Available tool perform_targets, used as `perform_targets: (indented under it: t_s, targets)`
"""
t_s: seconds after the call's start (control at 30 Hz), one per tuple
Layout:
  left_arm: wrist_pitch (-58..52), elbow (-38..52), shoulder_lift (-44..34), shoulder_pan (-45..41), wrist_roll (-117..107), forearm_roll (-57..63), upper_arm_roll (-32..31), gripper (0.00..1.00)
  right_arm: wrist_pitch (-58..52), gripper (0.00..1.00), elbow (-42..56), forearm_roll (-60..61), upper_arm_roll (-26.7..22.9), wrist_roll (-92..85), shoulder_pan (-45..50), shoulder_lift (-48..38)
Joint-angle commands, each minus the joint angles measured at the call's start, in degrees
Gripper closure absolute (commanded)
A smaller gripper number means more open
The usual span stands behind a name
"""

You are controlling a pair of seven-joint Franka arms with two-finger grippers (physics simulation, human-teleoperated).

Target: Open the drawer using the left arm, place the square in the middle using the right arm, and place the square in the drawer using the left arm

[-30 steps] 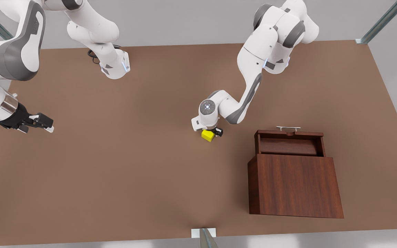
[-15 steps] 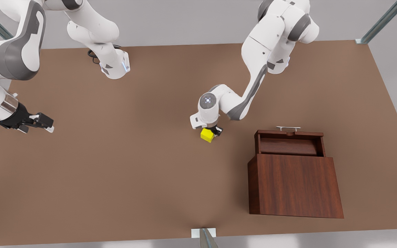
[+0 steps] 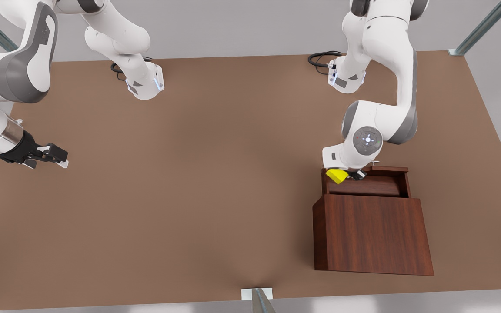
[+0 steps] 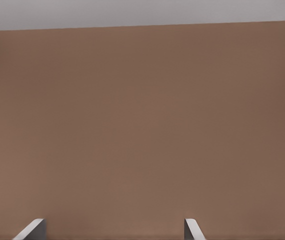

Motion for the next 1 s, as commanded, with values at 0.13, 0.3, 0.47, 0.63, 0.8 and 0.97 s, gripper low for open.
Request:
perform_targets:
  t_s: [0.13, 0.3, 0.47, 0.63, 0.8, 0.97]
  targets:
    - [-0.05, -0.37, 1.52, -0.07, -0.21, -5.40, 7.97, 0.36, 0.00, 0.00, 0.00, 0.00, 0.00, 0.00, 0.09, -0.09]
    - [-0.49, -0.46, 2.58, 1.51, -4.69, -6.99, 10.08, 0.36, 0.00, 0.00, 0.00, -0.09, 0.00, 0.09, 0.00, 0.26]
    - [-1.19, -0.55, 3.37, 2.13, -9.44, -8.04, 10.08, 0.34, -0.44, 0.00, 0.09, 0.00, 0.00, 0.62, 0.09, 0.17]
    - [-0.75, -0.46, 5.13, 2.13, -9.44, -10.24, 10.08, 0.33, -0.70, 0.00, 1.58, 0.00, 0.09, 0.62, 0.44, 0.61]
    - [-0.40, -0.37, 6.00, 2.13, -9.44, -12.88, 10.08, 0.33, -2.11, 0.00, 1.58, -1.05, 0.09, 0.53, 0.26, 0.61]
    - [-0.05, -0.37, 6.18, 2.13, -9.44, -13.49, 9.99, 0.00, -1.93, 0.00, 1.41, 0.00, 0.00, 0.53, 0.27, 0.96]
